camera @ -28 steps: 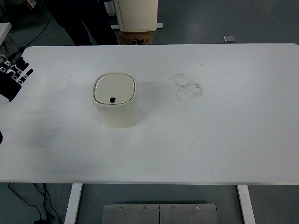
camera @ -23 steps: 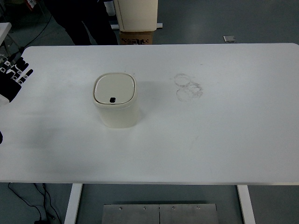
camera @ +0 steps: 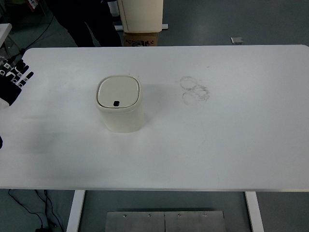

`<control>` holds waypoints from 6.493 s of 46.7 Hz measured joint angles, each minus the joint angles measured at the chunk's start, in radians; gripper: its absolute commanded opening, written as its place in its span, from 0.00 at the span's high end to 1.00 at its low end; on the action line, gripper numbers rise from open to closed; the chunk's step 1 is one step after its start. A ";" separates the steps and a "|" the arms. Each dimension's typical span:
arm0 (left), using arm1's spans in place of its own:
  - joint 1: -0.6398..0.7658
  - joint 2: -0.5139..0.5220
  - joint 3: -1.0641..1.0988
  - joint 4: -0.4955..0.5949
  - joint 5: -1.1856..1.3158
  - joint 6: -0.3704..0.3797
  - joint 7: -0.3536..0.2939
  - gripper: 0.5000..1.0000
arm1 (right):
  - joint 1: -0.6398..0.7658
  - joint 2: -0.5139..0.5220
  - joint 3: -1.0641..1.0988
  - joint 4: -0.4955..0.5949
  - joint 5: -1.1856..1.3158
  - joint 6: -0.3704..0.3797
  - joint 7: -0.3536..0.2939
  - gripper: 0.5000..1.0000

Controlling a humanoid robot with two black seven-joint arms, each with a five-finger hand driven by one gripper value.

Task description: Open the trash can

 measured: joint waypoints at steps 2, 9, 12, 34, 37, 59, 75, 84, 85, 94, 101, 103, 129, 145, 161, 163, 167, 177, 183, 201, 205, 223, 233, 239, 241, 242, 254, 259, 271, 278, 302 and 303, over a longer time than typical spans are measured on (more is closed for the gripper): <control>0.000 0.000 0.000 0.000 -0.001 0.002 0.000 0.00 | 0.000 0.000 0.000 0.000 0.000 0.000 0.000 0.02; -0.002 0.000 0.002 0.000 0.000 0.006 0.000 0.00 | 0.000 0.000 0.000 0.000 0.000 0.000 0.000 0.02; -0.002 0.000 0.003 0.000 0.001 0.007 0.000 0.00 | 0.000 0.000 0.000 0.000 0.000 0.000 0.000 0.02; -0.018 0.000 0.004 0.001 0.002 0.011 0.003 0.00 | 0.000 0.000 0.000 0.000 0.000 0.000 0.000 0.02; -0.019 0.001 0.007 0.000 0.004 0.017 0.003 0.00 | 0.000 0.000 0.000 0.000 0.000 0.000 0.000 0.02; -0.136 0.054 0.238 -0.017 0.012 0.097 0.005 0.00 | 0.000 0.000 0.000 0.000 0.000 0.000 0.000 0.02; -0.325 0.173 0.544 -0.242 0.012 0.171 0.009 0.00 | 0.000 0.000 0.000 0.000 0.000 0.000 0.000 0.02; -0.462 0.195 0.806 -0.323 0.010 0.172 0.009 0.00 | 0.000 0.000 0.000 0.000 0.000 0.000 0.000 0.02; -0.473 0.195 0.827 -0.329 0.011 0.171 0.010 0.00 | 0.000 0.000 0.000 0.000 0.000 0.000 0.000 0.02; -0.599 0.216 1.037 -0.416 0.010 0.163 0.009 0.00 | 0.000 0.000 0.000 0.000 0.000 0.000 0.000 0.02; -0.728 0.237 1.189 -0.512 0.012 0.155 0.011 0.00 | 0.000 0.000 0.000 0.000 0.000 0.000 0.000 0.02; -0.763 0.239 1.230 -0.533 0.012 0.150 0.011 0.00 | 0.000 0.000 0.000 0.000 0.000 0.000 0.000 0.02; -1.051 0.200 1.480 -0.611 0.200 -0.086 0.056 0.00 | 0.000 0.000 0.000 0.000 0.000 0.000 0.000 0.02; -1.132 0.109 1.493 -0.614 0.348 -0.122 0.092 0.00 | 0.000 0.000 0.000 -0.001 0.000 0.000 0.000 0.02; -1.205 0.045 1.493 -0.634 0.351 -0.122 0.204 0.00 | 0.000 0.000 0.000 0.000 0.000 0.000 0.000 0.02; -1.213 0.044 1.495 -0.650 0.351 -0.122 0.221 0.00 | 0.000 0.000 0.000 0.000 0.000 0.000 0.000 0.02; -1.218 0.044 1.512 -0.670 0.351 -0.122 0.246 0.00 | 0.000 0.000 0.000 0.000 0.000 0.000 0.000 0.02; -1.219 0.034 1.518 -0.686 0.351 -0.122 0.251 0.00 | 0.000 0.000 0.000 0.000 0.000 0.000 0.000 0.02; -1.219 0.034 1.518 -0.687 0.351 -0.122 0.254 0.00 | 0.000 0.000 0.000 0.000 0.000 0.000 0.000 0.02; -1.208 0.021 1.519 -0.703 0.351 -0.122 0.255 0.00 | 0.000 0.000 0.000 -0.001 0.000 0.000 0.000 0.02; -1.204 0.018 1.519 -0.703 0.352 -0.122 0.255 0.00 | 0.000 0.000 0.000 0.000 0.000 0.000 0.000 0.02; -1.193 -0.003 1.518 -0.702 0.352 -0.121 0.255 0.00 | 0.000 0.000 0.000 0.000 0.001 0.000 0.000 0.02; -1.181 -0.005 1.518 -0.702 0.351 -0.121 0.254 0.00 | 0.000 0.000 0.000 0.000 0.000 0.000 0.000 0.02; -1.181 -0.008 1.518 -0.702 0.351 -0.121 0.254 0.00 | 0.000 0.000 0.000 0.000 0.000 0.000 0.000 0.02; -1.181 -0.006 1.518 -0.702 0.351 -0.121 0.254 0.00 | 0.000 0.000 0.000 0.000 0.000 0.000 0.000 0.02; -1.181 -0.005 1.518 -0.702 0.351 -0.121 0.254 0.00 | 0.000 0.000 0.000 0.000 0.000 0.000 0.000 0.02; -1.196 0.009 1.506 -0.694 0.341 -0.123 0.255 0.00 | 0.000 0.000 0.000 0.000 0.000 0.000 0.000 0.02; -1.197 0.012 1.496 -0.689 0.332 -0.122 0.253 0.00 | 0.000 0.000 0.000 0.000 0.000 0.000 0.000 0.02; -1.193 0.040 1.462 -0.639 0.232 -0.122 0.253 0.00 | 0.000 0.000 0.000 0.000 0.000 0.000 0.000 0.02; -1.167 0.056 1.412 -0.569 0.163 -0.122 0.252 0.00 | 0.000 0.000 0.000 0.000 0.000 0.000 0.000 0.02; -0.840 0.186 1.073 -0.294 0.076 -0.122 0.244 0.00 | 0.000 0.000 0.000 0.000 0.000 0.000 0.000 0.02; -0.817 0.188 1.049 -0.274 0.076 -0.122 0.243 0.00 | 0.000 0.000 0.000 0.000 0.000 0.000 0.000 0.02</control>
